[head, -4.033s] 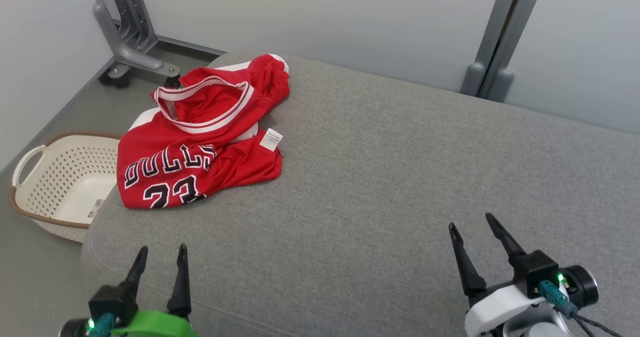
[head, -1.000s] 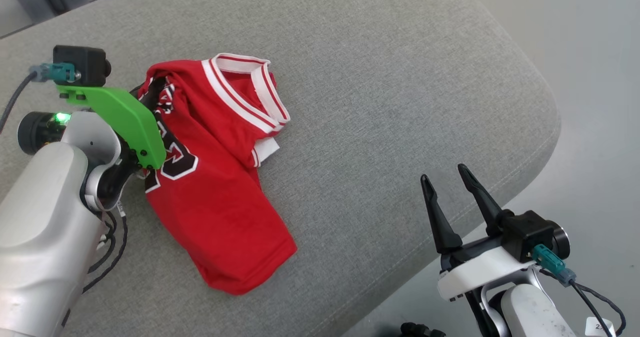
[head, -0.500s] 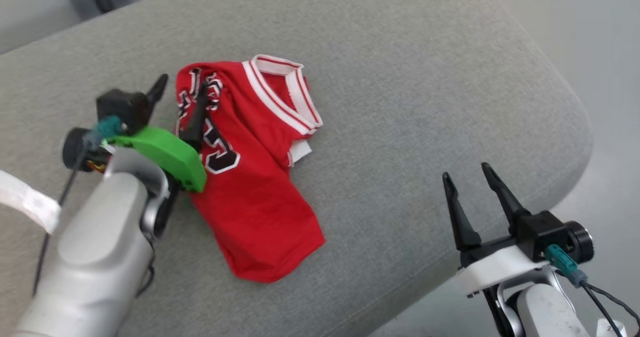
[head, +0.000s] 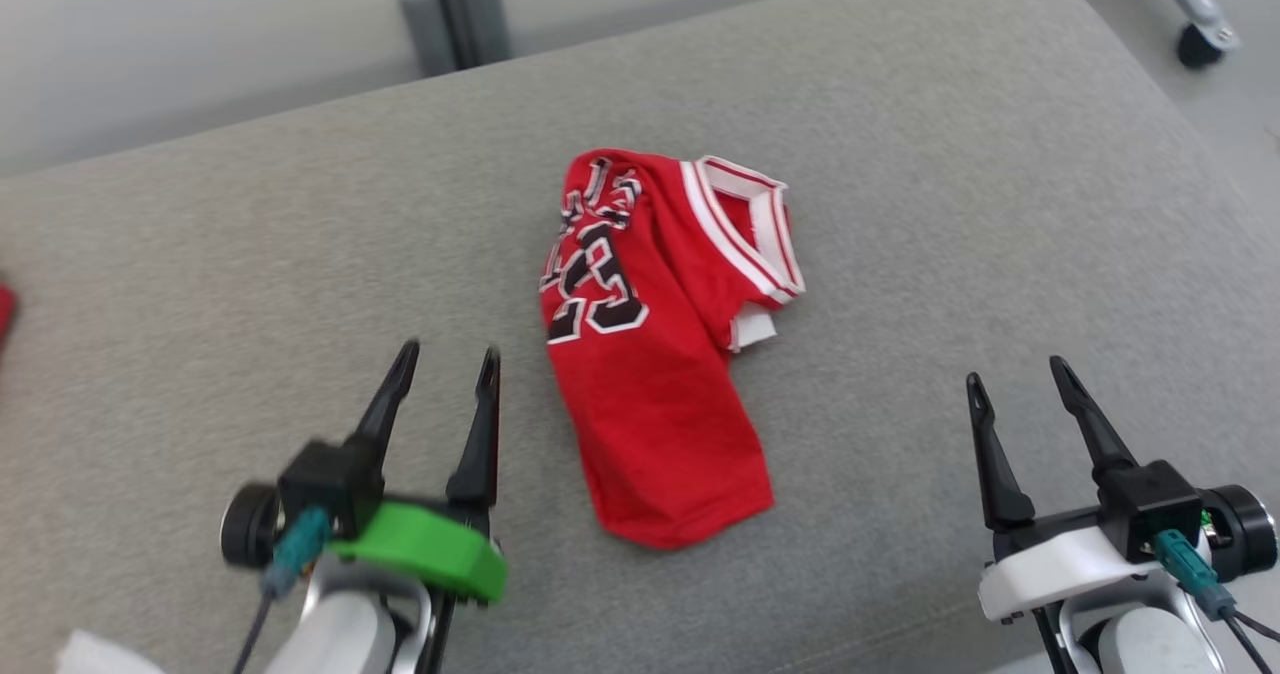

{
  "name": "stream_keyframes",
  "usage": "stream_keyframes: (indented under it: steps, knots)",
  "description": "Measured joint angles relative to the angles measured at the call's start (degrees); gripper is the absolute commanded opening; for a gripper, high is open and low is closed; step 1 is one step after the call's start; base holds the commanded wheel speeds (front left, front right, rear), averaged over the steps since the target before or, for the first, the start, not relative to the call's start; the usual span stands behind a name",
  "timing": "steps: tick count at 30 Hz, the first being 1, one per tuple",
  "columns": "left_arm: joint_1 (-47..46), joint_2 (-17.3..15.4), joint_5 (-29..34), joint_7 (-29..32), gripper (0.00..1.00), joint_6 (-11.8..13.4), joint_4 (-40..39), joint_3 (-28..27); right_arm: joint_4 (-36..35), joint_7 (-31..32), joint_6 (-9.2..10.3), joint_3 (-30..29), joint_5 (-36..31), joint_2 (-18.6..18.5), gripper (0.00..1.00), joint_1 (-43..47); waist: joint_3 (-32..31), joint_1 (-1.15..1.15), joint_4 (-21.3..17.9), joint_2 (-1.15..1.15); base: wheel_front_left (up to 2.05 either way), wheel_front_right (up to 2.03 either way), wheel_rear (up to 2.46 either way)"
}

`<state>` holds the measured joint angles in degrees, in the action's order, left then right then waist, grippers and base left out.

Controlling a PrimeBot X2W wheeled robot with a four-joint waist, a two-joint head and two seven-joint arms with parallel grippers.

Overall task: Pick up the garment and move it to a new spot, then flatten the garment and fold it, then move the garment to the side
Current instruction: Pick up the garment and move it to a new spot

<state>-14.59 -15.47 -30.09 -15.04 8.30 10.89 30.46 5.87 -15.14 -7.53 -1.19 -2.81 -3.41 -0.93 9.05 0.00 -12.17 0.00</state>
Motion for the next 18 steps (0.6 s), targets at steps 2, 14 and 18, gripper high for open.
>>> stream_keyframes:
  steps: [2,14,18]
  knots:
    - [4.3,0.6,2.3,0.0,1.0,0.3,-2.1,-1.8,-0.3,0.0,0.0,-0.8,-0.1,-0.2,1.0,0.8,-0.8,0.0,1.8,0.0,0.0,0.0,0.0]
    - [20.6,7.9,14.7,0.0,1.0,-5.4,-8.9,-18.7,0.3,0.0,0.0,-2.4,-0.4,-0.3,1.0,4.6,-5.7,0.0,10.3,0.0,0.0,0.0,0.0]
    - [23.1,9.6,17.2,-0.1,1.0,-8.5,-8.3,-23.6,1.5,0.0,0.0,-2.0,-0.4,-0.2,1.0,5.5,-7.3,0.0,11.2,0.0,0.0,0.0,0.0]
